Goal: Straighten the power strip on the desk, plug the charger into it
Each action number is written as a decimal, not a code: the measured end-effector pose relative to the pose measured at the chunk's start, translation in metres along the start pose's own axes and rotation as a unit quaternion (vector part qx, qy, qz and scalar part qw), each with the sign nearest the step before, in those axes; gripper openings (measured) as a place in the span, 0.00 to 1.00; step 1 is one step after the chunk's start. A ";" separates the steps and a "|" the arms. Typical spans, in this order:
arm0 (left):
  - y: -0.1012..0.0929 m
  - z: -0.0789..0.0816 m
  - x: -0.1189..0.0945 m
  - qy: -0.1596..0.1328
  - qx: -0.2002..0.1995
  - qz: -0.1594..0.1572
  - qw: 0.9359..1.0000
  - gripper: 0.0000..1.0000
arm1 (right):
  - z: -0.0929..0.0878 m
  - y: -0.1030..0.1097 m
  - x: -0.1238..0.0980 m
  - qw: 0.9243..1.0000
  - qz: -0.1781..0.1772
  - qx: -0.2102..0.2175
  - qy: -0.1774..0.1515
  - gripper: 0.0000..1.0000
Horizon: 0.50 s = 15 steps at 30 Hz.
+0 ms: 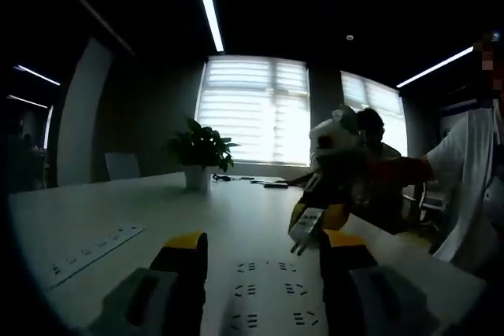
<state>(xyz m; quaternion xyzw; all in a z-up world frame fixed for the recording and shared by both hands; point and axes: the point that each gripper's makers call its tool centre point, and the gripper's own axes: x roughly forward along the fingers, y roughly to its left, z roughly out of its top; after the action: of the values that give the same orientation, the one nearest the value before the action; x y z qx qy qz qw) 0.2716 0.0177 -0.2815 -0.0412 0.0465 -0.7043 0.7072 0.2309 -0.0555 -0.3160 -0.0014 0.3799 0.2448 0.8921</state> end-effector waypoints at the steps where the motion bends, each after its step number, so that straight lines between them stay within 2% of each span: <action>1: 0.002 -0.003 -0.001 0.007 0.003 0.004 1.000 0.60 | -0.003 0.002 0.002 1.000 0.006 0.007 0.012 0.27; 2: 0.005 -0.008 -0.002 0.019 0.011 0.010 1.000 0.60 | -0.004 0.003 0.004 0.999 0.007 0.032 0.027 0.27; 5: 0.009 -0.019 -0.007 0.052 0.029 0.021 0.998 0.60 | -0.004 0.006 0.008 0.997 0.006 0.063 0.051 0.27; 7: 0.010 -0.025 -0.009 0.069 0.037 0.023 0.997 0.60 | -0.004 0.008 0.012 0.996 0.002 0.056 0.065 0.27; 11: 0.004 -0.032 -0.013 0.086 0.025 0.005 0.996 0.63 | -0.003 0.006 0.015 0.994 -0.020 0.062 0.085 0.27; 15: -0.005 -0.038 -0.017 0.103 0.017 -0.014 0.994 0.70 | 0.001 0.006 0.017 0.992 -0.030 0.076 0.099 0.27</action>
<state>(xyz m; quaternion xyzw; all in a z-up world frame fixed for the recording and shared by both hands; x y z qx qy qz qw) 0.2616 0.0353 -0.3181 0.0429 0.1063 -0.7153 0.6894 0.2388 -0.0427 -0.3258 0.0308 0.4833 0.1872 0.8547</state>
